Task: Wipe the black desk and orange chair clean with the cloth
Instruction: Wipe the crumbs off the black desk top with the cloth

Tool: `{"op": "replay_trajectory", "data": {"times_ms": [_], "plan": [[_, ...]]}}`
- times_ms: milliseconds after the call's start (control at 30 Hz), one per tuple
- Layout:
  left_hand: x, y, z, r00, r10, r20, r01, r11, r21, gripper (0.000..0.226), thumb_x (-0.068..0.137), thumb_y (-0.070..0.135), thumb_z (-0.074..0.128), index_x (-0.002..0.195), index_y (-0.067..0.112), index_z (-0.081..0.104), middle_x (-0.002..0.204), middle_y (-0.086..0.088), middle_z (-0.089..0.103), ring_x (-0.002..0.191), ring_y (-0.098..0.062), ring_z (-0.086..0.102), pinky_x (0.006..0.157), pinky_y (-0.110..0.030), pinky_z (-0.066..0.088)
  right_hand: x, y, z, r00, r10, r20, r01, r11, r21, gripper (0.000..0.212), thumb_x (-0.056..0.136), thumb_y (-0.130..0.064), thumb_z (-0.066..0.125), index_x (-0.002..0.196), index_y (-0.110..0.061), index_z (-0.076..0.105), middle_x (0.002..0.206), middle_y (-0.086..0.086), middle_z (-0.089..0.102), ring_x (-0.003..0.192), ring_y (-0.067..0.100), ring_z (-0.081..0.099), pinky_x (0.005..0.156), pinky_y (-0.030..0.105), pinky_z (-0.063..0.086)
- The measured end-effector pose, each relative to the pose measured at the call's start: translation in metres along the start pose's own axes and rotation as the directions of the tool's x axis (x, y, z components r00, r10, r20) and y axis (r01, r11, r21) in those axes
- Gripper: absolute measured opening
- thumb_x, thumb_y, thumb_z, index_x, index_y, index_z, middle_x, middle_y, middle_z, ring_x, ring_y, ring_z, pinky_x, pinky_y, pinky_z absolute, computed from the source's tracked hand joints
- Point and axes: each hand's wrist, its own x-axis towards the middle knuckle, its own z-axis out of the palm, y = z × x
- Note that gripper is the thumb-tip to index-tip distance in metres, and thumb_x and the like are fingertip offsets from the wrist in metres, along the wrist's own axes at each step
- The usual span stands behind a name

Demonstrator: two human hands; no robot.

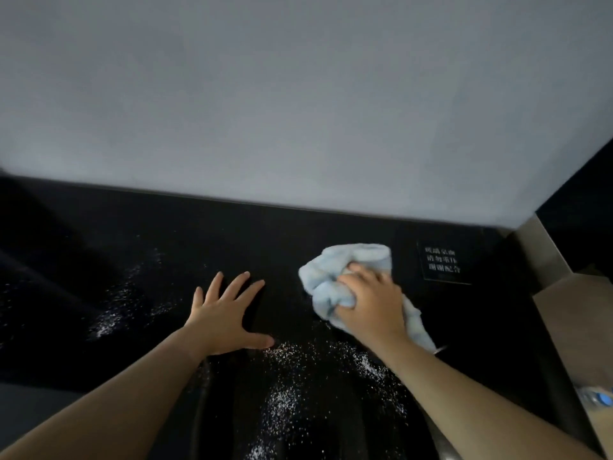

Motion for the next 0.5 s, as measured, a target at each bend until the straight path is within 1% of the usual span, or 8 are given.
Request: {"op": "replay_trajectory", "data": {"times_ms": [67,100,167,233,300,367,433,500], "plan": [[-0.003,-0.004,0.006,0.999,-0.02,-0.029,0.02,0.999,-0.03,0.112,0.059,0.086,0.049,0.144,0.045,-0.011,0.154,0.016,-0.02,0.141,-0.026,-0.023,0.112,-0.055,-0.006,-0.001,-0.006,0.007,0.976,-0.214,0.034,0.212,0.976,0.057,0.025,0.077,-0.041,0.04,0.08,-0.028,0.061,0.094,-0.012,0.063,0.086,0.025,0.06,0.064,0.033,0.04],[-0.002,-0.004,0.008,0.999,-0.018,-0.028,0.017,0.999,-0.036,0.112,0.059,0.086,0.049,0.144,0.045,-0.012,0.154,0.016,-0.021,0.141,-0.026,-0.024,0.112,-0.055,-0.007,0.006,0.0,0.005,0.981,-0.181,0.067,0.175,0.981,0.078,0.025,0.077,-0.041,0.043,0.087,-0.028,0.063,0.099,-0.01,0.062,0.093,0.025,0.059,0.071,0.036,0.044],[0.0,-0.004,0.008,1.0,-0.005,0.011,0.006,0.999,-0.044,0.112,0.061,0.085,0.049,0.143,0.045,-0.016,0.153,0.015,-0.025,0.139,-0.026,-0.029,0.111,-0.056,-0.011,0.031,0.027,0.007,0.997,0.077,0.007,-0.077,0.997,0.002,0.032,0.08,-0.036,0.055,0.11,-0.024,0.061,0.119,-0.003,0.058,0.11,0.029,0.053,0.087,0.043,0.045],[0.002,-0.005,0.009,0.998,0.005,0.06,-0.001,0.998,-0.055,0.112,0.063,0.084,0.048,0.142,0.045,-0.021,0.15,0.015,-0.031,0.135,-0.026,-0.035,0.108,-0.056,-0.016,0.058,0.051,0.004,0.902,0.426,-0.066,-0.43,0.901,-0.057,0.038,0.085,-0.033,0.054,0.121,-0.022,0.053,0.133,0.001,0.049,0.118,0.035,0.046,0.091,0.049,0.042],[0.005,-0.007,0.01,0.994,0.013,0.106,-0.006,0.998,-0.062,0.112,0.064,0.084,0.047,0.14,0.045,-0.025,0.147,0.015,-0.036,0.131,-0.026,-0.04,0.106,-0.055,-0.02,0.078,0.051,0.005,0.842,0.537,-0.055,-0.539,0.842,-0.028,0.039,0.087,-0.034,0.048,0.124,-0.023,0.048,0.138,0.0,0.045,0.121,0.036,0.041,0.093,0.052,0.038],[0.006,-0.01,0.009,0.99,0.026,0.138,-0.017,0.998,-0.064,0.111,0.065,0.084,0.047,0.139,0.044,-0.027,0.146,0.015,-0.039,0.129,-0.026,-0.042,0.105,-0.056,-0.021,0.08,0.029,0.01,0.898,0.44,-0.012,-0.439,0.893,-0.095,0.039,0.086,-0.035,0.05,0.123,-0.025,0.049,0.135,-0.001,0.047,0.12,0.033,0.042,0.091,0.049,0.037],[0.007,-0.011,0.01,0.991,0.032,0.126,-0.022,0.997,-0.075,0.111,0.065,0.083,0.047,0.139,0.045,-0.026,0.146,0.016,-0.038,0.13,-0.025,-0.042,0.105,-0.056,-0.021,0.062,0.001,0.021,0.988,0.157,0.0,-0.157,0.987,-0.046,0.036,0.079,-0.037,0.058,0.113,-0.026,0.058,0.122,-0.003,0.058,0.113,0.031,0.05,0.084,0.044,0.042],[0.005,-0.01,0.012,0.996,0.03,0.084,-0.023,0.997,-0.074,0.111,0.065,0.082,0.049,0.14,0.045,-0.023,0.148,0.016,-0.035,0.132,-0.025,-0.04,0.107,-0.055,-0.019,0.034,-0.023,0.019,0.979,-0.186,0.078,0.175,0.976,0.132,0.027,0.072,-0.04,0.058,0.094,-0.027,0.066,0.105,-0.008,0.064,0.101,0.028,0.057,0.077,0.04,0.045]]}}
